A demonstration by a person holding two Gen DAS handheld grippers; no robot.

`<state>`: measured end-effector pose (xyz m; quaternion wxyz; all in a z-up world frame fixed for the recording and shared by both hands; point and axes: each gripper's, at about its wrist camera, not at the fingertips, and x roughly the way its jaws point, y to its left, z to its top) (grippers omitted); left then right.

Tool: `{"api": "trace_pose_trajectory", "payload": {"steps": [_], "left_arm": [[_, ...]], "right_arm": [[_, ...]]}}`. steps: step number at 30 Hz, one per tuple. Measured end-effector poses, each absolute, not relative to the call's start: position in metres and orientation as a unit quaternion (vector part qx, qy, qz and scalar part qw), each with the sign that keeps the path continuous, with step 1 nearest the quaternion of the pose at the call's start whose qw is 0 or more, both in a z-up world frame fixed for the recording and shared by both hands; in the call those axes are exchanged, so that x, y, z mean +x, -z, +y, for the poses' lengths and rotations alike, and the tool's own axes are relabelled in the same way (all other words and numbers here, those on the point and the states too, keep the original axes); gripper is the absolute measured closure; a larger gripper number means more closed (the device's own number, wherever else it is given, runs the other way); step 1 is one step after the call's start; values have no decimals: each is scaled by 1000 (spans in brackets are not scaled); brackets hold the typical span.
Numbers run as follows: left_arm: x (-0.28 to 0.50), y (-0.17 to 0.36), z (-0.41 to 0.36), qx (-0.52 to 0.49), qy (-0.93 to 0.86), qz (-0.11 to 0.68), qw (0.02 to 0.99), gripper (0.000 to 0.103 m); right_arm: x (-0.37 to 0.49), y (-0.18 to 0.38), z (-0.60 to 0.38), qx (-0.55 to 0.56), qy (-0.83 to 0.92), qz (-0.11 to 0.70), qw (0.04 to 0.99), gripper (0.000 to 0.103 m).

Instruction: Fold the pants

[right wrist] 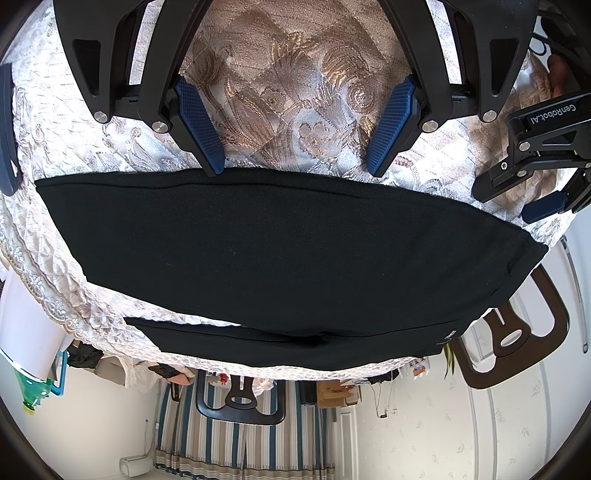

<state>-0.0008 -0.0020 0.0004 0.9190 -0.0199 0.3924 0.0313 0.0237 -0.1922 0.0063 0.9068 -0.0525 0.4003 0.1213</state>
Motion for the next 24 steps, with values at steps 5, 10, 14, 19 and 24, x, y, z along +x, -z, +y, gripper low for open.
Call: {"api": "trace_pose_trajectory", "payload": {"steps": [5,10,14,19,24], "left_arm": [[-1,0,-2,-20,-31,392,919,10],[-1,-1,-1,-19,-28,394,918,10],[-1,-2,0,-9,-5,399,917,10],[2,-10,8,-6,56,429,901,10],[5,-37,18,9,78,409,909,10]], "right_arm": [[24,-6,-192,-53,-121,400,907,24],[20,-7,-190,-55,-125,402,905,24],[23,-8,-192,-56,-145,407,900,24],[29,-22,-209,-26,-198,397,896,24],[51,-49,-222,-23,-201,366,908,24]]}}
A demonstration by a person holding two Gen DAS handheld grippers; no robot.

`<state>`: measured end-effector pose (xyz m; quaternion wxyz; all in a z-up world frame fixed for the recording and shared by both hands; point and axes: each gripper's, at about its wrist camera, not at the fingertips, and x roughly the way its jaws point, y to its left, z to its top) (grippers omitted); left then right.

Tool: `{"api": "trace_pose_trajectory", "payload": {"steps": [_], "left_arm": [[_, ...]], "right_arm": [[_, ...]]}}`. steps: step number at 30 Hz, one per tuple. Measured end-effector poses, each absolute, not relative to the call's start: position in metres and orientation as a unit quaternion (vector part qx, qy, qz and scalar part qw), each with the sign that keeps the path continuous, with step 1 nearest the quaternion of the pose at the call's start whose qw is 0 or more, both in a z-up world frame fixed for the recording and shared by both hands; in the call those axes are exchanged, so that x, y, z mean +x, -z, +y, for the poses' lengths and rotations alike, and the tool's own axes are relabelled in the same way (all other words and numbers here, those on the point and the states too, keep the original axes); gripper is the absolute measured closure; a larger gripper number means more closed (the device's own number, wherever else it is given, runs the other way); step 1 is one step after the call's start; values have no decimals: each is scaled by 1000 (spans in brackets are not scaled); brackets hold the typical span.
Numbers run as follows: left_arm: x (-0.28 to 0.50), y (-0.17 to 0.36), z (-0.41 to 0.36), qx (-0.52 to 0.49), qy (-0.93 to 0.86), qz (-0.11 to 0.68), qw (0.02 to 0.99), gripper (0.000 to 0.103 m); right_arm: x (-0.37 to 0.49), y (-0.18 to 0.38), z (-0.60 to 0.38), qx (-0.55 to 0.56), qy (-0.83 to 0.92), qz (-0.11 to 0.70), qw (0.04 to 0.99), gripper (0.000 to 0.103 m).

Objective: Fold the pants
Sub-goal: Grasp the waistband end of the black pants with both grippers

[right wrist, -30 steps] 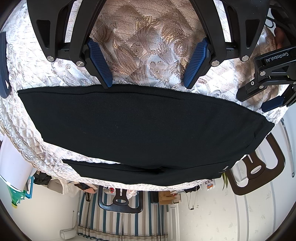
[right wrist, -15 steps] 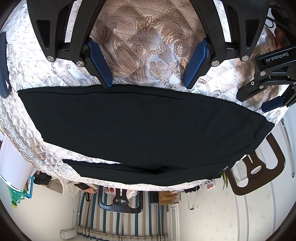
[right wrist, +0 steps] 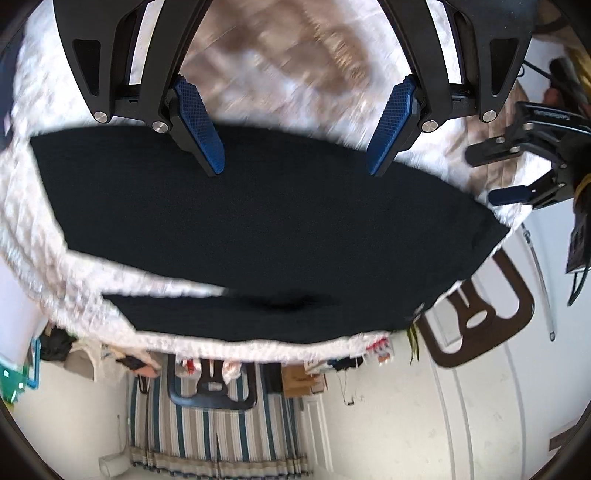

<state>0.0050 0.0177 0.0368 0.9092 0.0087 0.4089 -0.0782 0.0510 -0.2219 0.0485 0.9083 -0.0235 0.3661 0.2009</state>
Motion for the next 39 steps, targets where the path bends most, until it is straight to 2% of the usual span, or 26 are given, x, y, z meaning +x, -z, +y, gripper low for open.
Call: {"api": "trace_pose_trajectory", "payload": {"steps": [4,10,14,19,29,39], "left_arm": [[27,-64,33,9,70,386,920,10],[76,-88,57,-4,57,358,932,10],[112,-97,64,9,65,344,937,10],[159,-95,70,-5,76,362,929,13],[230,-87,79,28,71,360,930,13],[304,-48,85,61,70,415,905,13]], "right_arm": [[74,-75,-230,-10,-215,340,916,24],[112,-108,-230,-50,-203,290,934,24],[143,-117,-221,-87,-205,269,937,24],[188,-115,-205,-116,-220,247,937,24],[287,-95,-193,-58,-234,299,923,24],[368,-46,-176,-127,-226,372,891,24]]}}
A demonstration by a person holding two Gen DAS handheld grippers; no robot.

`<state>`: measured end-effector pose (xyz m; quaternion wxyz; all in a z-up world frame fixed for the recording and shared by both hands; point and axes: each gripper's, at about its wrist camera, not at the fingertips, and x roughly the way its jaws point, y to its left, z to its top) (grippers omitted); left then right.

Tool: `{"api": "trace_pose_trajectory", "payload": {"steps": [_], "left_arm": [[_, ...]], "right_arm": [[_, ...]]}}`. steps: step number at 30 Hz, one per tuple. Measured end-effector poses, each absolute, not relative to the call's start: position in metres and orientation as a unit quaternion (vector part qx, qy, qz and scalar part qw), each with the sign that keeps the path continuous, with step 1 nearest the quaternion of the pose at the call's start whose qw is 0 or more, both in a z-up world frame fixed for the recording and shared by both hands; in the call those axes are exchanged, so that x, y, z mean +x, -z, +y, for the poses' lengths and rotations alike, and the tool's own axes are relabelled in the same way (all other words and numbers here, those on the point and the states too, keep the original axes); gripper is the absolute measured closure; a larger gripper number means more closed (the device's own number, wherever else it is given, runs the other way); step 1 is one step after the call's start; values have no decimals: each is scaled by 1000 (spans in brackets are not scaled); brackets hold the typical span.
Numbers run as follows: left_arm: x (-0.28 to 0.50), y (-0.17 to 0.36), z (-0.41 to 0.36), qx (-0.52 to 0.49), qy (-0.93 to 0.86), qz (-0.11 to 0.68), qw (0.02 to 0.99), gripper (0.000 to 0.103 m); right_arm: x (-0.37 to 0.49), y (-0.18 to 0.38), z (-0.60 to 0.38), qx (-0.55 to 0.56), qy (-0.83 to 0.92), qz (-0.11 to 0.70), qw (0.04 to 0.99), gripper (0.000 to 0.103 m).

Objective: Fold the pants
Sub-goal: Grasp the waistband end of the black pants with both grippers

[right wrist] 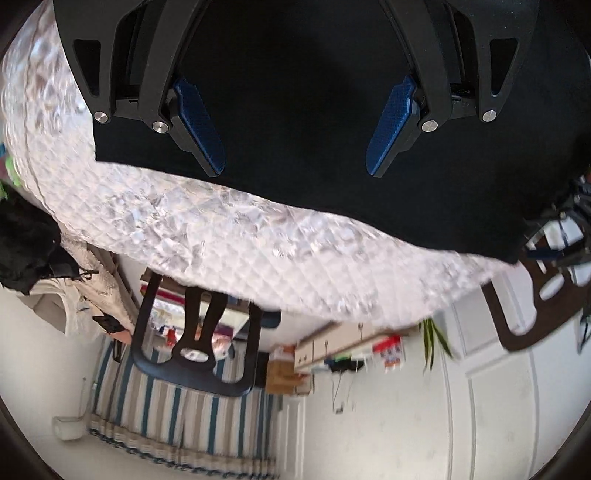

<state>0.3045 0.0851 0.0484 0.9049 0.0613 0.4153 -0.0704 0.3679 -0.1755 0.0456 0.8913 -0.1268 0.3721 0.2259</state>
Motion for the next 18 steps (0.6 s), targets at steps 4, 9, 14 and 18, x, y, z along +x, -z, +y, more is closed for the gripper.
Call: {"api": "trace_pose_trajectory", "payload": {"steps": [4,9,14,18], "left_arm": [[328,-37,83,84,63,437,893,18],[352,-28,89,86,63,445,889,21],[363,-24,91,89,78,452,884,22],[369,-22,95,91,84,448,886,21]], "right_arm": [[398,-31,-179,-131,-230,395,880,24],[426,-23,-182,-126,-242,412,869,24],[439,-14,-178,-154,-266,420,854,24],[450,-8,-181,-144,-282,434,844,24]]}}
